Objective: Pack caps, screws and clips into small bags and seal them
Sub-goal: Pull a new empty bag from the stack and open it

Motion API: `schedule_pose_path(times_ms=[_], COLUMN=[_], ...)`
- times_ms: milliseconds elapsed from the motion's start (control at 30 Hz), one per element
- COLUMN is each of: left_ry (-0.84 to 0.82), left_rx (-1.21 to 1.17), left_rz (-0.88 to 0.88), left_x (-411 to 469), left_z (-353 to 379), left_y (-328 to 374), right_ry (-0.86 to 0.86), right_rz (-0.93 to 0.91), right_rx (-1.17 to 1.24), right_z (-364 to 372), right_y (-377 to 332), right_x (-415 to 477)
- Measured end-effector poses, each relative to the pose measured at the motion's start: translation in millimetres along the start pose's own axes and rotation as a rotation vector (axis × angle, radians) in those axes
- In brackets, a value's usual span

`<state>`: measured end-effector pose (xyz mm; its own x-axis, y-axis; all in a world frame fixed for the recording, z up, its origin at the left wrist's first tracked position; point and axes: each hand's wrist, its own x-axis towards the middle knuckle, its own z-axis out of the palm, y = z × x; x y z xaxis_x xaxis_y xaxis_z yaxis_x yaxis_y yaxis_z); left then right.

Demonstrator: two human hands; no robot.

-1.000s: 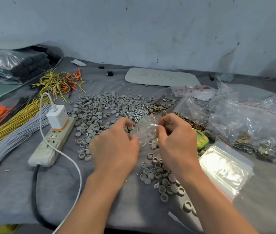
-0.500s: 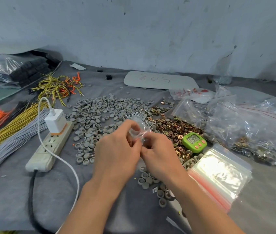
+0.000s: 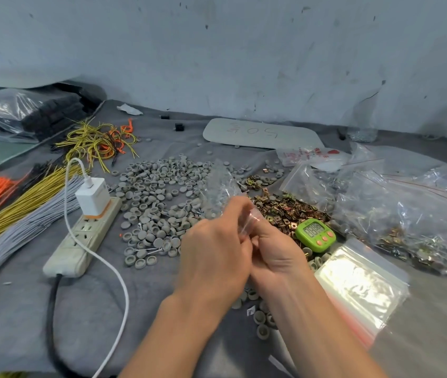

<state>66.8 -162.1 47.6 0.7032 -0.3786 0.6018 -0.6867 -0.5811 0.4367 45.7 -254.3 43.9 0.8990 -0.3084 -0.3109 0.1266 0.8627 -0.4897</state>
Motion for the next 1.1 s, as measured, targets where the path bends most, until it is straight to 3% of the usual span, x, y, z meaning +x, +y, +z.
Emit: schedule_pose_path(times_ms=[167, 267, 433, 733, 933, 1100], left_ry=[0.036, 0.028, -0.047, -0.12, -0.192, -0.071], left_rx=[0.039, -0.007, -0.056, -0.091, -0.136, -0.044], left_rz=[-0.044, -0.075, -0.087, -0.129, -0.035, 0.028], left_x=[-1.3, -3.8, -5.6, -3.7, -13.9, -5.8], left_z=[3.0, 0.2, -1.3, -6.5, -7.5, -16.5], left_y=[2.3, -1.4, -3.2, -5.6, 0.4, -5.8], right_ry=[-0.02, -0.015, -0.091, -0.271, -0.337, -0.337], right_rz=[0.102, 0.066, 0.064, 0.157, 0.16, 0.076], right_rx=[-0.142, -0.349, -0.486, -0.474, -0.435, -0.482], right_z=[1.1, -0.6, -2.0, -2.3, -6.0, -8.6], right_y=[9.5, 7.6, 2.4, 1.6, -14.4, -16.3], right_x=[1.7, 4.5, 3.3, 6.7, 18.9, 18.9])
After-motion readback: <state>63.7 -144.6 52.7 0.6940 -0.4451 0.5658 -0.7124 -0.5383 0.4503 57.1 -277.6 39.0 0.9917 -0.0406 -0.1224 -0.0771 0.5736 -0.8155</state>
